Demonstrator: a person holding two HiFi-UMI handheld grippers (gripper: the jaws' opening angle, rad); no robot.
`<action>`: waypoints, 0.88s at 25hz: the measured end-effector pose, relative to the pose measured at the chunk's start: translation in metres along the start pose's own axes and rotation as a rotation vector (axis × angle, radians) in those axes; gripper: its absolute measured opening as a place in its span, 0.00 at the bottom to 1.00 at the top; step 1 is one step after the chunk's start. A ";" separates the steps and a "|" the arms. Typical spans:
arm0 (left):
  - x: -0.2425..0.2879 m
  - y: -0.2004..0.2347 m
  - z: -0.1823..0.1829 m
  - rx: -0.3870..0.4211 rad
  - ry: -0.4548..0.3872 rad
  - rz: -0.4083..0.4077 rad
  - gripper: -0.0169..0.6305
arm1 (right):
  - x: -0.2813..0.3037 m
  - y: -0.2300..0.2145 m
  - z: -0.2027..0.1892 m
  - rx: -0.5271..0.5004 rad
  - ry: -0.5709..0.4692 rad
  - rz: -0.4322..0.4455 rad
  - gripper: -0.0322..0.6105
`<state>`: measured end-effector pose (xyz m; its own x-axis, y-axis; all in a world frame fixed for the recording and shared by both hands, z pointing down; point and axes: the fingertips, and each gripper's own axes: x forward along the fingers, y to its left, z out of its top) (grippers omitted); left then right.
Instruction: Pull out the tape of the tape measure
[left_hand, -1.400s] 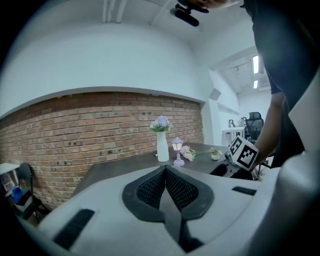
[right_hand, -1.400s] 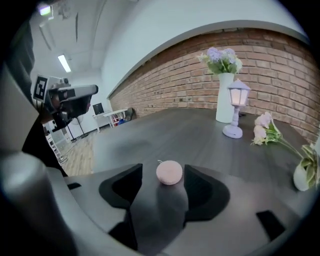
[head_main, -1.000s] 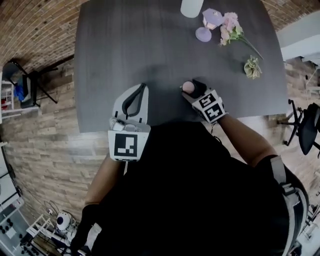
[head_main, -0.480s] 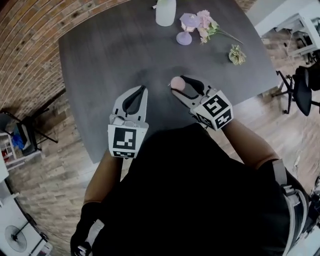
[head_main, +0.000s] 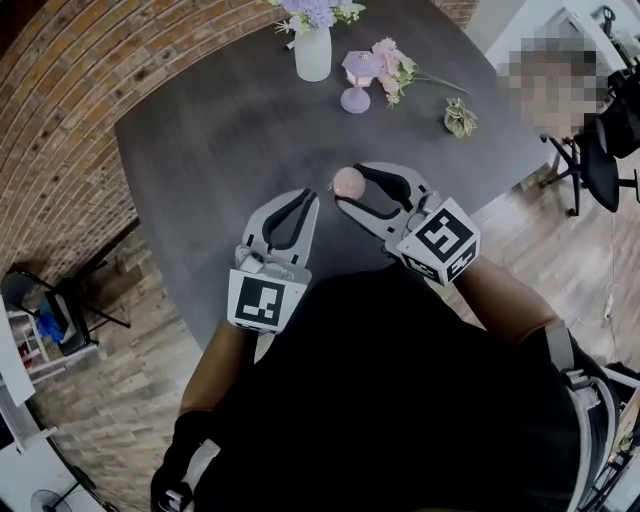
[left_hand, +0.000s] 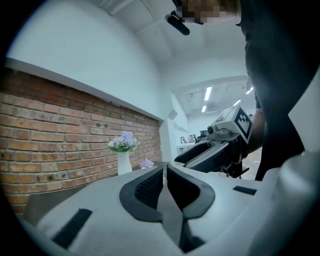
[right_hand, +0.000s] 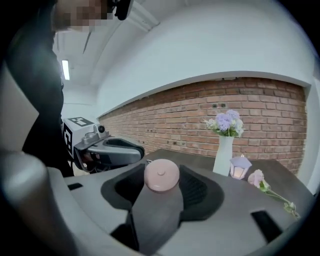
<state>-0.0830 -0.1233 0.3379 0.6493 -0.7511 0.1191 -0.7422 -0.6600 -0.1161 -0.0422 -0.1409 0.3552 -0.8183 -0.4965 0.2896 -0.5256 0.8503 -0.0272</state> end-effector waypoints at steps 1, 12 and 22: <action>0.000 0.001 0.000 -0.004 0.002 0.001 0.05 | 0.001 0.002 0.003 -0.003 -0.004 0.010 0.38; -0.003 -0.001 -0.003 0.087 0.015 0.029 0.18 | 0.008 0.017 0.011 -0.054 -0.013 0.104 0.38; -0.009 -0.003 -0.002 0.113 0.016 0.050 0.05 | 0.013 0.021 0.012 -0.027 -0.032 0.167 0.38</action>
<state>-0.0869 -0.1149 0.3387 0.6085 -0.7834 0.1263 -0.7497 -0.6197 -0.2322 -0.0660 -0.1317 0.3471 -0.9012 -0.3526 0.2521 -0.3753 0.9257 -0.0468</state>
